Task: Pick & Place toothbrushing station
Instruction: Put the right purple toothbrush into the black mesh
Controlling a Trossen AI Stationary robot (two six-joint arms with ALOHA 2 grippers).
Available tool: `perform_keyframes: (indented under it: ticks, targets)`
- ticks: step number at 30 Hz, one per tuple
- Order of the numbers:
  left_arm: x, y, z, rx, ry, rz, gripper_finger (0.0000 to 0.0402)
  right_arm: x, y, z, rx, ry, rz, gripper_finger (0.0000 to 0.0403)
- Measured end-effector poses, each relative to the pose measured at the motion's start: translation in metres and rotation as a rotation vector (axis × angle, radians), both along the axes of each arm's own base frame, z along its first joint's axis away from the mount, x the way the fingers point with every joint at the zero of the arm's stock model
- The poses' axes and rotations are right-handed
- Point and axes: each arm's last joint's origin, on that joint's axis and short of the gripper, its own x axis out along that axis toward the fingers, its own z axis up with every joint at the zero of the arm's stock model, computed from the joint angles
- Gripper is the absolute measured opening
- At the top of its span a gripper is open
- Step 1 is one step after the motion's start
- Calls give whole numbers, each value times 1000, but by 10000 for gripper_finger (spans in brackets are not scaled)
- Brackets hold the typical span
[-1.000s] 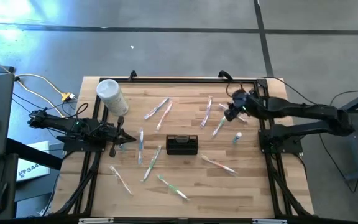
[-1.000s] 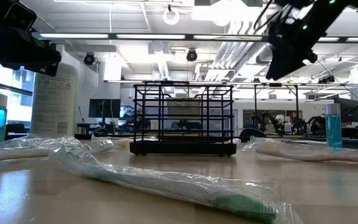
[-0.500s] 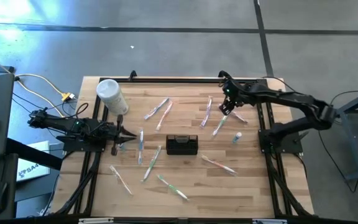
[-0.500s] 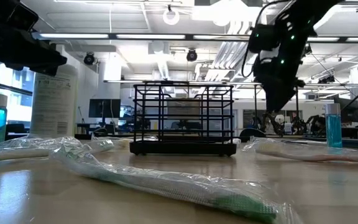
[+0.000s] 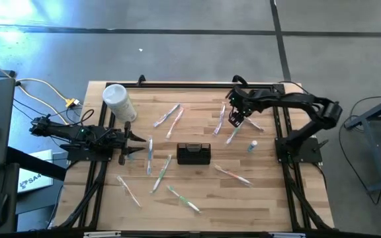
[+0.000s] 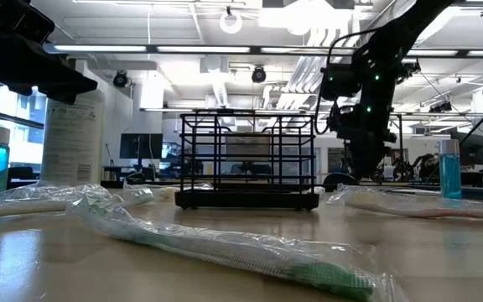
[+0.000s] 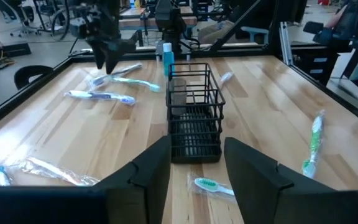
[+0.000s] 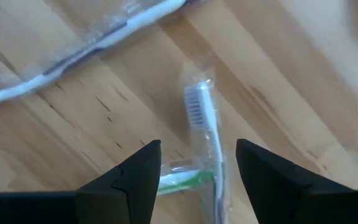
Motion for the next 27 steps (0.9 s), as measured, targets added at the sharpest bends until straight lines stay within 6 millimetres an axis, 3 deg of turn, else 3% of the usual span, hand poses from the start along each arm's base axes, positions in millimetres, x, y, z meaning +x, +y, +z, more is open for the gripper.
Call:
perform_keyframes:
  ticks: [13,27]
  targets:
    - [0,0,0,70,-7,-8,152,6,-4,-26,47,76,34,201]
    - [0,0,1,123,-8,-15,152,8,-6,-30,60,55,35,191]
